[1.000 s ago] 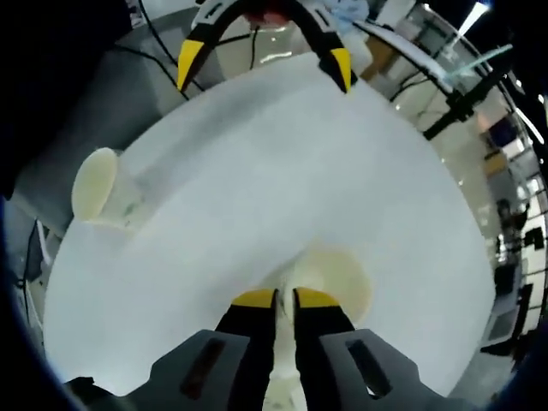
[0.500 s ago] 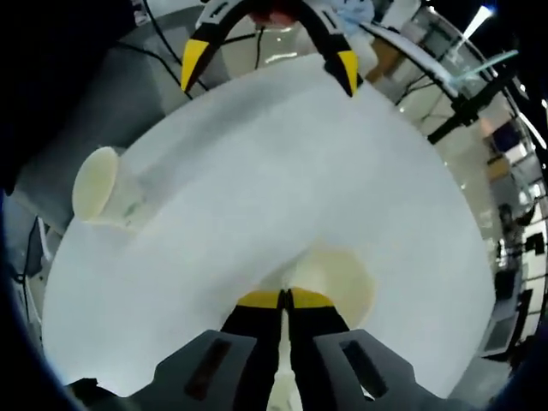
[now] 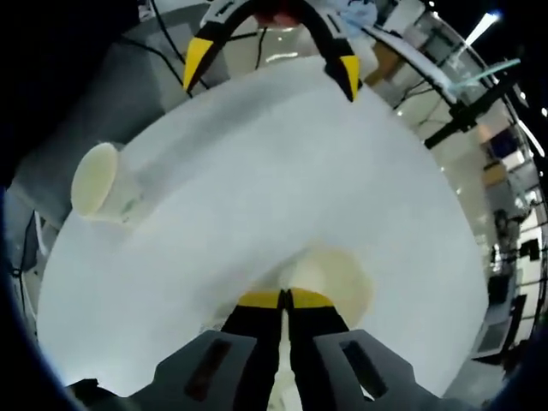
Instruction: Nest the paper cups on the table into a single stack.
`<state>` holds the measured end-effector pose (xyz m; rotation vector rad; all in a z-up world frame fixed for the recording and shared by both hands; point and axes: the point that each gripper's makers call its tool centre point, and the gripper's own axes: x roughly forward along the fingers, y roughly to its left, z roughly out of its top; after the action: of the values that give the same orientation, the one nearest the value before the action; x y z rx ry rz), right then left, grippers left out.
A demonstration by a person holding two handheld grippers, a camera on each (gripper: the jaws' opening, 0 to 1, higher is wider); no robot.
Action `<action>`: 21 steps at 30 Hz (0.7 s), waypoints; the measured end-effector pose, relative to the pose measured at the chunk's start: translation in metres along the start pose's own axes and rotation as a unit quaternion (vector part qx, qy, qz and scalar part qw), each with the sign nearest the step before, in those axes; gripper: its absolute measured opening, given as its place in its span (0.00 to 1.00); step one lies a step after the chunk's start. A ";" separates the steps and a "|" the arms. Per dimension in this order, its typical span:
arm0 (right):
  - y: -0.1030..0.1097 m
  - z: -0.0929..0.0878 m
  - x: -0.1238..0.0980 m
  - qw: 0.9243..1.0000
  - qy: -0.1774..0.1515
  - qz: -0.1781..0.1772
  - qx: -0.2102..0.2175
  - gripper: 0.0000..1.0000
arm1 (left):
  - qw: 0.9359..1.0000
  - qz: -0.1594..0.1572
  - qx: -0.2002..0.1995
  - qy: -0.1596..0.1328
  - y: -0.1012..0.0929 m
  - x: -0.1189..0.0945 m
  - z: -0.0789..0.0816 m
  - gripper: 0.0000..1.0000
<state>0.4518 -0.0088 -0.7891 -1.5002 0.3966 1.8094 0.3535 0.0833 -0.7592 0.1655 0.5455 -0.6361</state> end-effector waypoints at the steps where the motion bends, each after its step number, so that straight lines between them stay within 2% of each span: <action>1: -0.001 0.001 0.000 1.000 -0.002 -0.001 0.001 0.00 | 1.000 0.000 -0.001 0.000 0.000 0.000 0.000 0.95; 21: -0.006 0.009 -0.005 1.000 -0.009 -0.010 -0.004 0.00 | 1.000 -0.003 0.001 -0.001 -0.003 0.001 0.003 0.95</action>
<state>0.4498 -0.0007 -0.7806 -1.4883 0.3647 1.8103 0.3535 0.0800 -0.7574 0.1647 0.5442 -0.6415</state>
